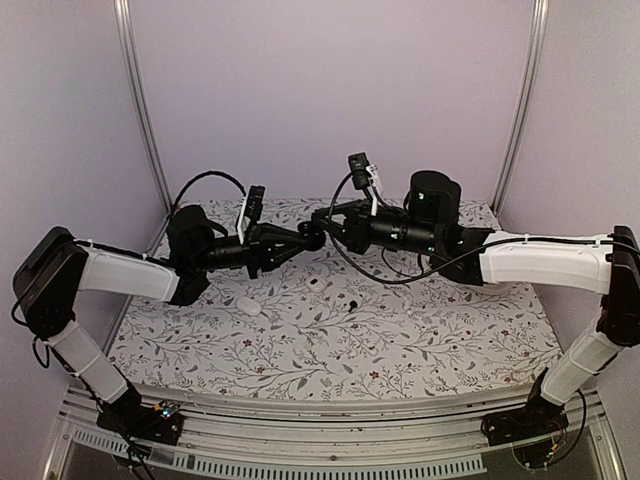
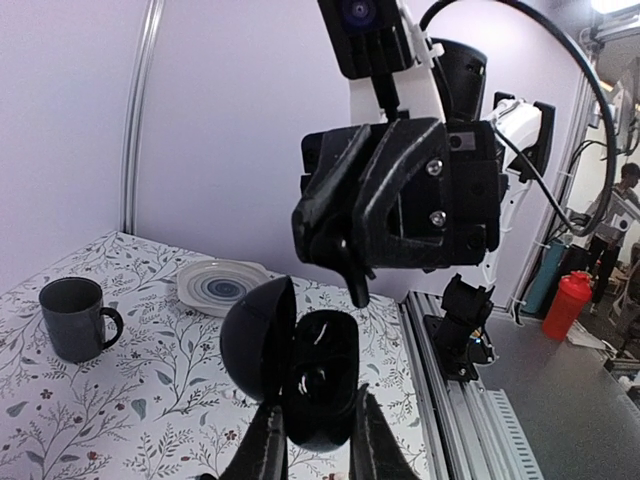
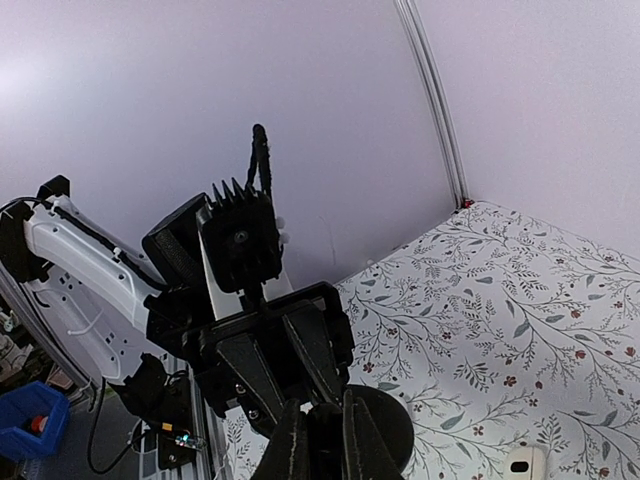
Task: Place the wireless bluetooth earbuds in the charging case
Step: Insert the right earbud into the left side groove of the charging case.
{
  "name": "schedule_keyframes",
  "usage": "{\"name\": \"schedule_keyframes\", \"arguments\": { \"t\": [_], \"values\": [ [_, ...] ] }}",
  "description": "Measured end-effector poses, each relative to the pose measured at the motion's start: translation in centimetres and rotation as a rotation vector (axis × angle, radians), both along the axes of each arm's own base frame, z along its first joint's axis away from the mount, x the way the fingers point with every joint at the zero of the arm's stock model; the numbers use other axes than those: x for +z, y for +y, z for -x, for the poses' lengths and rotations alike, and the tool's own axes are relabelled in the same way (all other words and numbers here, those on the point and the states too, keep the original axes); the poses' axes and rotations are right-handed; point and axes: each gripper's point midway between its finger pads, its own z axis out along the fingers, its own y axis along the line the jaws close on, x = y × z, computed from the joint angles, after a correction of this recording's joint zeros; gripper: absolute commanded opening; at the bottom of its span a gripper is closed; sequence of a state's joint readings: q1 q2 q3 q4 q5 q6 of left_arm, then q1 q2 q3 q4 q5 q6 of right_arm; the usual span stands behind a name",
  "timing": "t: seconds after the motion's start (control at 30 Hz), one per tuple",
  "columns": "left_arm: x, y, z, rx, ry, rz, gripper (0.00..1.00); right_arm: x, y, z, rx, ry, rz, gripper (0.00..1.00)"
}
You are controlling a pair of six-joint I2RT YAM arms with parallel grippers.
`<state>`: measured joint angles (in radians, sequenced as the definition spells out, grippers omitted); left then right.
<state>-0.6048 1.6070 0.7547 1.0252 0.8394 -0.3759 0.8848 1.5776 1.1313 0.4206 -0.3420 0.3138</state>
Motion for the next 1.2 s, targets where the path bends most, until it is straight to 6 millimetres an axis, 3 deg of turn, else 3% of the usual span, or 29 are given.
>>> {"name": "schedule_keyframes", "arguments": {
  "t": [1.2],
  "values": [
    [2.1,0.4,0.2,0.012,0.016,0.06,0.0,0.5,0.4,-0.4,-0.07,-0.074,-0.001,0.07]
  ]
}}
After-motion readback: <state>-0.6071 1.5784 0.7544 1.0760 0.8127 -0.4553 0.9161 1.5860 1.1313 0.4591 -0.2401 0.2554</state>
